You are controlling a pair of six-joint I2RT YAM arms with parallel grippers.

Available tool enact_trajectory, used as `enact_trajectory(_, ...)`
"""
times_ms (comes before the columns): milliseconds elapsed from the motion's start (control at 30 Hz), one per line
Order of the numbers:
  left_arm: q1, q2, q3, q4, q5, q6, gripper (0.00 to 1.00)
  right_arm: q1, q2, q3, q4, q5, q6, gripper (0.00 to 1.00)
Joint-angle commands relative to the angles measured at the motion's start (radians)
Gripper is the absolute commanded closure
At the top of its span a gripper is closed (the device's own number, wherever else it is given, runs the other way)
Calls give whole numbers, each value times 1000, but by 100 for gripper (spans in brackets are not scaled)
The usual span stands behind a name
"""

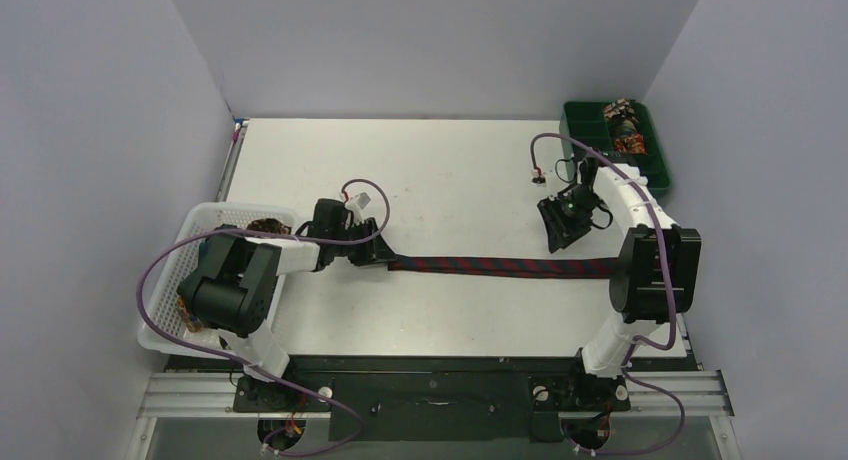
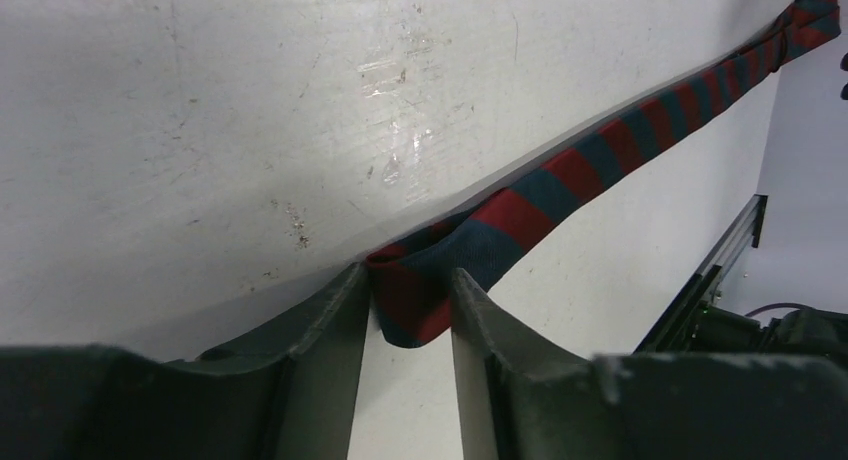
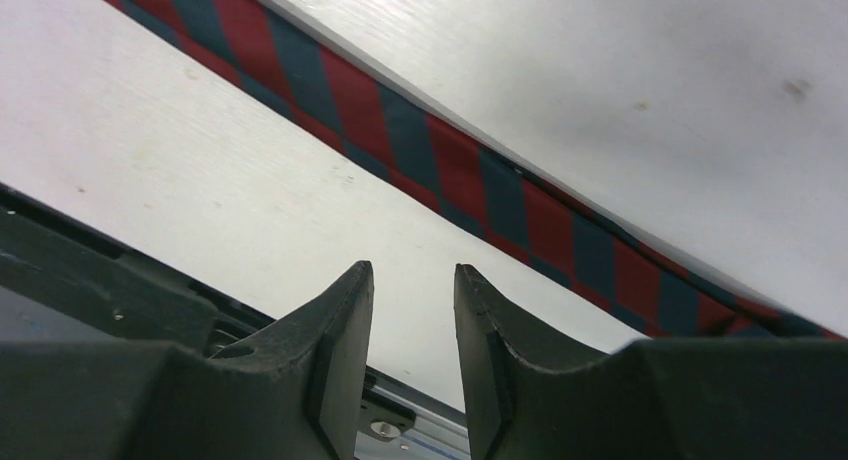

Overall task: Roll the ties
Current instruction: Flatten out the tie at the center of the board, then roll the tie at the center of the board.

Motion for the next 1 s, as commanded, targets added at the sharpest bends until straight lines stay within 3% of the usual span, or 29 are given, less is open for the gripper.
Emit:
enact_trajectory(0,-12,45,27,42,29,-14,70,31,-8,-11,16,-102,65,68)
enact_trajectory(100,-4,4,34,16,35,-7,89,44,-8,-15,18,-118,76,68)
enact_trajectory(233,18,-93,28,-41,-2,12,100,72,-18,-34,17,-160,95,69)
enact_trajectory(367,18,-180,43,-113,-34,52,100,102,-25,-50,22,-219,121,69)
enact_trajectory(567,-76,-179,106,-181,-25,79,100,118,-1,-46,29,-334,162,69)
enact_trajectory(967,-296,76,322,60,70,-73,100,118,70,-41,35,-450,185,68)
